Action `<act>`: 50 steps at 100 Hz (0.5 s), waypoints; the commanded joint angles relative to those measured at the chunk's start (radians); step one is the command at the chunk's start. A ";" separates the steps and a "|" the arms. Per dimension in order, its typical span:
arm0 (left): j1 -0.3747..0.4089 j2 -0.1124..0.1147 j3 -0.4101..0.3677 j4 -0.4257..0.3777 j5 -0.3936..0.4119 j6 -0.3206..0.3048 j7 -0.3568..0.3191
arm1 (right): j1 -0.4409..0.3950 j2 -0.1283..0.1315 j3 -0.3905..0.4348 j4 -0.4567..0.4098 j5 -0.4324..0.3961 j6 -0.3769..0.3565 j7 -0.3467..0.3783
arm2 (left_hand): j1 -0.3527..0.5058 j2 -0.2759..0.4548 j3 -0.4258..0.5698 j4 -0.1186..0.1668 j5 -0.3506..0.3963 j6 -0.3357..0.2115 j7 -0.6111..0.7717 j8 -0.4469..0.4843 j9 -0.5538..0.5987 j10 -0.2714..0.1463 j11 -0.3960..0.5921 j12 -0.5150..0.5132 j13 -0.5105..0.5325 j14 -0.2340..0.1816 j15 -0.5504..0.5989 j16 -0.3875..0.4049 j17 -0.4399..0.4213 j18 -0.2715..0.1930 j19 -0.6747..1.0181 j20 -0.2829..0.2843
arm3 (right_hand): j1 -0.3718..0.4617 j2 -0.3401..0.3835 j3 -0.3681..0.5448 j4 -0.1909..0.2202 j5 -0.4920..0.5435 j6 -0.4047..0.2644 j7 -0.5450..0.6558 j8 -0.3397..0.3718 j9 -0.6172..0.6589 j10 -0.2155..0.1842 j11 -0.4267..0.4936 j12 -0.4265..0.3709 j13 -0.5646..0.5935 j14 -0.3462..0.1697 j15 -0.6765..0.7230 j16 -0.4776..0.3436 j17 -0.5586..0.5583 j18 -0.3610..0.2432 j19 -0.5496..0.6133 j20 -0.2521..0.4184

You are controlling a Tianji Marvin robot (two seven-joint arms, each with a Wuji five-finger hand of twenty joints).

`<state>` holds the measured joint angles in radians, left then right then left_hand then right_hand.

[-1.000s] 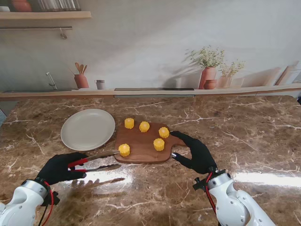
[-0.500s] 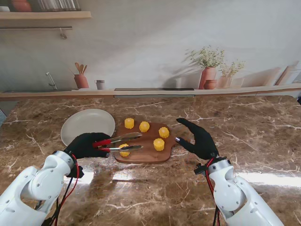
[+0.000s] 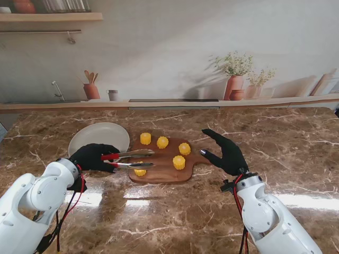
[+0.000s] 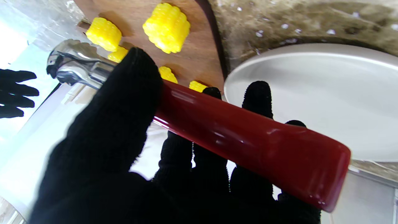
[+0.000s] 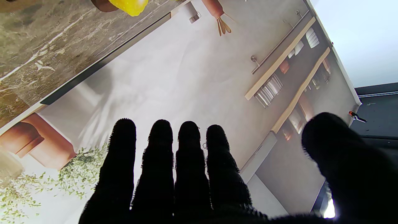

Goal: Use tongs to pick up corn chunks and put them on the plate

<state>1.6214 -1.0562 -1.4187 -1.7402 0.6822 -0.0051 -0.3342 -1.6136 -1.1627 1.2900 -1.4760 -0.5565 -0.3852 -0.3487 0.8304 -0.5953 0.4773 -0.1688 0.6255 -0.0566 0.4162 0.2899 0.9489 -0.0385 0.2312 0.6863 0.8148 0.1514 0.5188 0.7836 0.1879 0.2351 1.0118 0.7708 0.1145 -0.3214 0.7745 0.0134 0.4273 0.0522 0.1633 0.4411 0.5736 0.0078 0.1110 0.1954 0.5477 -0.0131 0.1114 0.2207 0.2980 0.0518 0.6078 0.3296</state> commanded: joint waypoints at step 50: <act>0.060 0.025 -0.055 0.029 0.051 0.021 -0.036 | 0.006 -0.005 -0.012 0.020 0.011 -0.012 0.012 | 0.046 0.087 0.082 0.027 0.025 -0.008 -0.021 -0.022 0.019 -0.049 0.071 0.038 0.007 0.016 0.032 0.015 -0.016 0.022 0.043 0.028 | 0.007 0.009 -0.005 -0.027 -0.004 -0.026 -0.012 0.001 0.014 -0.021 -0.009 0.013 0.022 -0.003 0.000 0.012 0.000 0.000 0.012 0.029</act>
<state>1.6857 -1.0289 -1.4873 -1.7406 0.7362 0.0060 -0.3881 -1.6040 -1.1633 1.2786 -1.4630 -0.5518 -0.3980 -0.3492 0.8300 -0.5953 0.4773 -0.1688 0.6255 -0.0442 0.3912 0.2795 0.9445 -0.0369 0.2312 0.7060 0.8148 0.1514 0.5188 0.7837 0.1879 0.2351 1.0222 0.7811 0.1146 -0.3214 0.7745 0.0134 0.4273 0.0521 0.1633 0.4411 0.5736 0.0077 0.1110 0.1954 0.5477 -0.0131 0.1114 0.2207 0.2982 0.0519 0.6078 0.3297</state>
